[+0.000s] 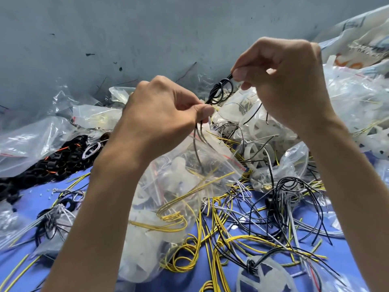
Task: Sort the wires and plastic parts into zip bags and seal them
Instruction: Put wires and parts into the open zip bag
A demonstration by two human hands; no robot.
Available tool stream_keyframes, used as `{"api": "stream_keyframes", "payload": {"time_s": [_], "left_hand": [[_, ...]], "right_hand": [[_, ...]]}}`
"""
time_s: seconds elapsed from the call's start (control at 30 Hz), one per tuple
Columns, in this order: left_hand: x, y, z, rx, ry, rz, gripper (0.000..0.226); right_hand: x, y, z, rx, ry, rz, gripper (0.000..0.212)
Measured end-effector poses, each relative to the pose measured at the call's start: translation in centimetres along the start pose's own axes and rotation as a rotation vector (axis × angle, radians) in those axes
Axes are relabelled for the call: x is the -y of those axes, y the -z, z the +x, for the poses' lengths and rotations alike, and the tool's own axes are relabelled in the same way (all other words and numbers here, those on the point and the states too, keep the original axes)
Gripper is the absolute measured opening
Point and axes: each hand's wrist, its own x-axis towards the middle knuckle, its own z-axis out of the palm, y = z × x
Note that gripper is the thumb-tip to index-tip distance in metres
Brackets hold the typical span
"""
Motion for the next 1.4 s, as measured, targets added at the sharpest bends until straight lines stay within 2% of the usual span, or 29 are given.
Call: {"api": "stream_keyframes", "payload": {"time_s": [0.13, 0.23, 0.43, 0.63, 0.73, 0.97, 1.13, 1.33, 1.4], "left_hand": [[-0.2, -0.4, 0.2, -0.043, -0.029, 0.058, 0.016], [0.2, -0.1, 0.4, -0.119, -0.066, 0.017, 0.016], [0.1, 0.2, 0.5, -0.169, -0.090, -0.144, 0.010], [-0.8, -0.1, 0.6, -0.346, -0.070, -0.355, 0.013], [-1.0, -0.2, 0.6, -0.410, -0.048, -0.438, 0.013], [-1.3, -0.5, 0.5, -0.490, -0.014, -0.459, 0.014], [-1.5, -0.7, 0.4, -0.458, -0.021, -0.465, 0.014], [-0.5, 0.4, 0.5, -0.189, -0.026, -0.457, 0.006], [-0.3, 0.7, 0.5, -0.247, -0.054, -0.350, 0.008]], "right_hand": [[-0.3, 0.2, 0.0, 0.097, -0.015, -0.023, 0.010], [-0.3, 0.1, 0.0, 0.122, -0.013, -0.008, 0.007], [0.2, -0.2, -0.3, 0.234, -0.060, 0.228, 0.011], [1.3, -1.2, -0.7, 0.252, -0.103, 0.452, 0.016], [1.6, -1.3, -1.0, 0.366, -0.087, 0.522, 0.020], [1.8, -1.4, -1.2, 0.404, -0.119, 0.663, 0.026], [1.7, -1.4, -1.1, 0.385, -0.157, 0.675, 0.027], [1.7, -1.6, -1.1, 0.338, -0.214, 0.644, 0.030], [1.6, -1.7, -0.9, 0.267, -0.265, 0.642, 0.026]]}}
